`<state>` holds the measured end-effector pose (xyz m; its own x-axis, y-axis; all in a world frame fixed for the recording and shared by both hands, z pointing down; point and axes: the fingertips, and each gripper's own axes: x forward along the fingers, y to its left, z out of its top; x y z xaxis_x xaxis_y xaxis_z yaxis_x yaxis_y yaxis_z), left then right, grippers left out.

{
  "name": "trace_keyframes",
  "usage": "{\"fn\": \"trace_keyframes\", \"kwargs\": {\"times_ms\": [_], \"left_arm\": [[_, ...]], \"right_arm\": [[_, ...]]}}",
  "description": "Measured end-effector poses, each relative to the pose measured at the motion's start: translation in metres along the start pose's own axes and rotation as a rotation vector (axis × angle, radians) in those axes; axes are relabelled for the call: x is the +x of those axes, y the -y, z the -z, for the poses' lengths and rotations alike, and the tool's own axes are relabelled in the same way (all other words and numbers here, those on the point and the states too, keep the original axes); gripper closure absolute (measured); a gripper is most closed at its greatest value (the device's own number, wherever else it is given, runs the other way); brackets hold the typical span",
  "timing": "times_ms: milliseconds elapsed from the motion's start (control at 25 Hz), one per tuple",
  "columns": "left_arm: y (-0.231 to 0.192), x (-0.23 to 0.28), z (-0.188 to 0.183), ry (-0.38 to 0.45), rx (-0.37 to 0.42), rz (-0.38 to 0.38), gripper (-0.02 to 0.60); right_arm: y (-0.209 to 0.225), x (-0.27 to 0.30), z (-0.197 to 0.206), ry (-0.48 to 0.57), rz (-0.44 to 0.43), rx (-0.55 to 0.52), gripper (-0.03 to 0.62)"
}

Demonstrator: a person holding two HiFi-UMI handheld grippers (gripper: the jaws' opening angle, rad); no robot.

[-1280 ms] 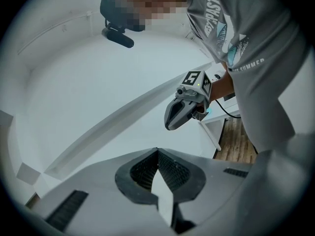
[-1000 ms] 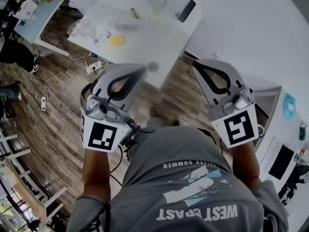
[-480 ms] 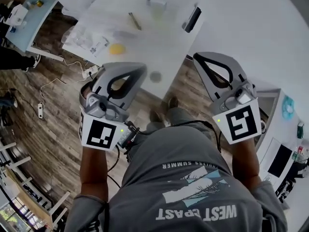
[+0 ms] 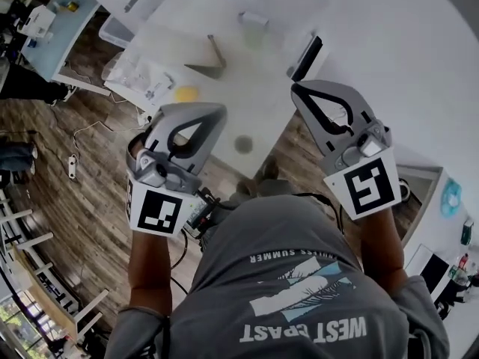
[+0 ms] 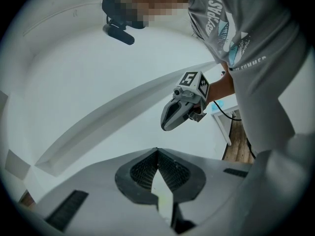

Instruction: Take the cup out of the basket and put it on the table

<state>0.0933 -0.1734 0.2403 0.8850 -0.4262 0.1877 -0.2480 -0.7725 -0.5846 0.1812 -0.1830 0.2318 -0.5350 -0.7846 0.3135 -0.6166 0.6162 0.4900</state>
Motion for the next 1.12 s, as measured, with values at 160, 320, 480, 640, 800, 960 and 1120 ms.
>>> {"fn": "trace_keyframes", "kwargs": {"times_ms": [160, 320, 480, 640, 800, 960, 1120], "left_arm": [[-0.011, 0.017, 0.007, -0.031, -0.009, -0.017, 0.574], [-0.019, 0.023, 0.016, -0.049, -0.03, -0.026, 0.574], [-0.03, 0.028, 0.035, -0.048, -0.043, -0.044, 0.574], [-0.042, 0.029, 0.056, -0.053, -0.036, -0.03, 0.574], [-0.062, 0.033, 0.062, -0.028, -0.049, -0.047, 0.574], [-0.077, 0.031, 0.08, -0.02, -0.074, -0.055, 0.574], [-0.086, 0.028, 0.101, -0.039, -0.098, -0.06, 0.574]], "right_arm": [[0.02, 0.022, 0.011, 0.004, -0.045, -0.005, 0.583], [0.036, 0.042, 0.019, -0.007, -0.066, -0.004, 0.583], [0.049, 0.074, 0.032, -0.004, -0.073, 0.023, 0.583], [0.062, 0.111, 0.046, -0.054, -0.068, 0.025, 0.583], [0.081, 0.143, 0.052, -0.106, -0.085, 0.031, 0.583], [0.089, 0.196, 0.076, -0.196, -0.136, 0.04, 0.583], [0.084, 0.246, 0.125, -0.33, -0.225, 0.048, 0.583]]}}
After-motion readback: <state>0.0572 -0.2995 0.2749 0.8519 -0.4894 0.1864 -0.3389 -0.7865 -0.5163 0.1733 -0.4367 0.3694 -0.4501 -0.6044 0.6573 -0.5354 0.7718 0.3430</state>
